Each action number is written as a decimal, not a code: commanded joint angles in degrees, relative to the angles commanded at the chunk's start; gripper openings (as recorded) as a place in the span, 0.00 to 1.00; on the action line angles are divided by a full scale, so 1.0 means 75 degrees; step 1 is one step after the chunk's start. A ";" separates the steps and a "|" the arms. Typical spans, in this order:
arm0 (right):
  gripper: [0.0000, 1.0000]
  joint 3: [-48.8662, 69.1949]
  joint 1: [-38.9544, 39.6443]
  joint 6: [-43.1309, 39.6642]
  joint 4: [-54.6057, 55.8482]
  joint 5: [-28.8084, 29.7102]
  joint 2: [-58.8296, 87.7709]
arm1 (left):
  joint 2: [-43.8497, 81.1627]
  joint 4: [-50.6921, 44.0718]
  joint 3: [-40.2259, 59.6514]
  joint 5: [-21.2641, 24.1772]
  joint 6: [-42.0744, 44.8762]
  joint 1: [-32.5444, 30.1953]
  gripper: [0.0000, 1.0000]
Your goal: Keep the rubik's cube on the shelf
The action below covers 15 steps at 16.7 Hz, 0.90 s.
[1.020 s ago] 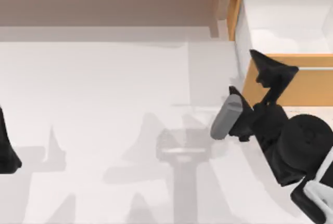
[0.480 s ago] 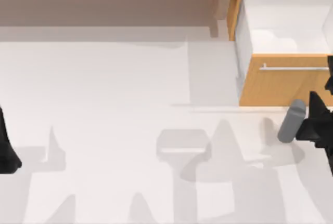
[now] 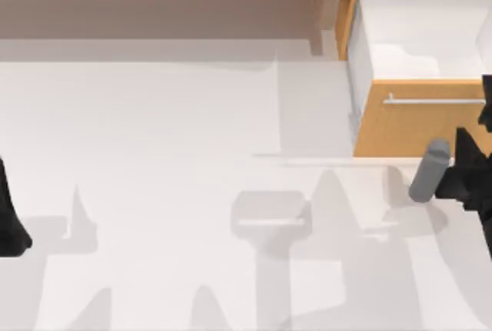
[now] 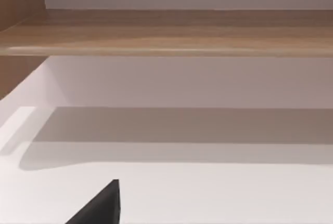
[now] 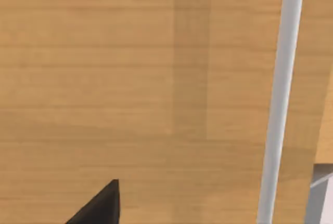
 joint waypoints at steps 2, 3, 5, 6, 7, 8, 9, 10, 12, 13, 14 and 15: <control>1.00 0.0224 -0.0103 -0.0002 -0.0203 -0.0103 0.0022 | 0.0000 0.0000 0.0000 0.0000 0.0000 0.0000 1.00; 1.00 0.0314 -0.0144 -0.0002 -0.0284 -0.0145 0.0031 | 0.0000 0.0000 0.0000 0.0000 0.0000 0.0000 1.00; 1.00 0.0392 -0.0180 -0.0002 -0.0354 -0.0180 0.0038 | 0.0000 0.0000 0.0000 0.0000 0.0000 0.0000 1.00; 1.00 0.0392 -0.0180 -0.0002 -0.0354 -0.0180 0.0038 | 0.0000 0.0000 0.0000 0.0000 0.0000 0.0000 1.00; 1.00 0.0392 -0.0180 -0.0002 -0.0354 -0.0180 0.0038 | 0.0000 0.0000 0.0000 0.0000 0.0000 0.0000 1.00; 1.00 0.0392 -0.0180 -0.0002 -0.0354 -0.0180 0.0038 | 0.0000 0.0000 0.0000 0.0000 0.0000 0.0000 1.00; 0.92 0.0392 -0.0180 -0.0002 -0.0354 -0.0180 0.0038 | 0.0000 0.0000 0.0000 0.0000 0.0000 0.0000 1.00; 0.85 0.0392 -0.0180 -0.0002 -0.0354 -0.0180 0.0038 | 0.0000 0.0000 0.0000 0.0000 0.0000 0.0000 1.00; 0.70 0.0392 -0.0180 -0.0002 -0.0354 -0.0180 0.0038 | 0.0000 0.0000 0.0000 0.0000 0.0000 0.0000 1.00; 0.62 0.0392 -0.0180 -0.0002 -0.0354 -0.0180 0.0038 | 0.0000 0.0000 0.0000 0.0000 0.0000 0.0000 1.00; 0.55 0.0392 -0.0180 -0.0002 -0.0354 -0.0180 0.0038 | 0.0000 0.0000 0.0000 0.0000 0.0000 0.0000 1.00; 0.47 0.0392 -0.0180 -0.0002 -0.0354 -0.0180 0.0038 | 0.0000 0.0000 0.0000 0.0000 0.0000 0.0000 1.00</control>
